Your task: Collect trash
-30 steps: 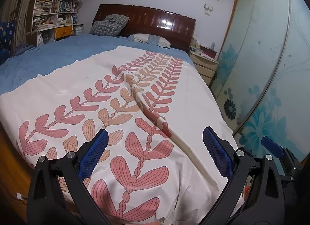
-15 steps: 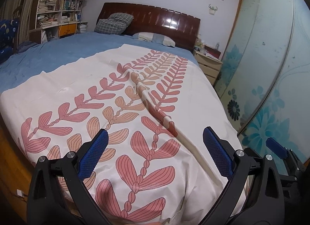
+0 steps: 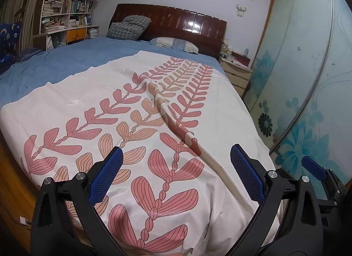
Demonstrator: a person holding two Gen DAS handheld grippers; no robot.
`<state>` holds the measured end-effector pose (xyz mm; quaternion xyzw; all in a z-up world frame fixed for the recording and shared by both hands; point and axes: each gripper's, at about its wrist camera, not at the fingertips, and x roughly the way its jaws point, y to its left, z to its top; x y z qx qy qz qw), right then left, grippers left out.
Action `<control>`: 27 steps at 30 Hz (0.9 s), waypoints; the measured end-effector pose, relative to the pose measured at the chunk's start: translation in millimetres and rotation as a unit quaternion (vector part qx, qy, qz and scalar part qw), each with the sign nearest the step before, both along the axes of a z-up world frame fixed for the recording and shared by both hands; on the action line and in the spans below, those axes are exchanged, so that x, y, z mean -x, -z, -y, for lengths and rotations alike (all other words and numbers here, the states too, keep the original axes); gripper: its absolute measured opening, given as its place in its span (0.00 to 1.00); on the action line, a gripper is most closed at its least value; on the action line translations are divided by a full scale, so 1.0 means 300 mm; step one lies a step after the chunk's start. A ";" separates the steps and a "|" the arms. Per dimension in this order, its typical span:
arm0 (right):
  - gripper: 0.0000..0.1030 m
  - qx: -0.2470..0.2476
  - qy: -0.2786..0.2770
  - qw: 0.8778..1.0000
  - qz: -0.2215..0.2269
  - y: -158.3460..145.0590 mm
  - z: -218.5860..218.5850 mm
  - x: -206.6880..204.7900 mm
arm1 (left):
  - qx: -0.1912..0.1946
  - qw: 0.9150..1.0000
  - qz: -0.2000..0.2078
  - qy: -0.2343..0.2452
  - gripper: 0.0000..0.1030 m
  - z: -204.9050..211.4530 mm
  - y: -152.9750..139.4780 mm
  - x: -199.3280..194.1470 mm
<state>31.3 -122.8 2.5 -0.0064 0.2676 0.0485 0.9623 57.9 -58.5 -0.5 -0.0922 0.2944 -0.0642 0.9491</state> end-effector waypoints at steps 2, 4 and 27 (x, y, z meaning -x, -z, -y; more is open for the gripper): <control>0.93 -0.001 0.000 1.000 -0.002 0.001 0.001 0.000 | 0.000 1.000 0.001 -0.002 0.94 -0.001 0.000 -0.001; 0.93 -0.002 0.001 1.000 -0.003 0.004 0.004 0.003 | 0.001 1.000 0.000 -0.003 0.94 -0.003 -0.001 -0.004; 0.93 -0.001 -0.001 1.000 -0.007 -0.002 0.006 -0.006 | 0.004 1.000 -0.001 -0.003 0.94 -0.006 -0.001 -0.005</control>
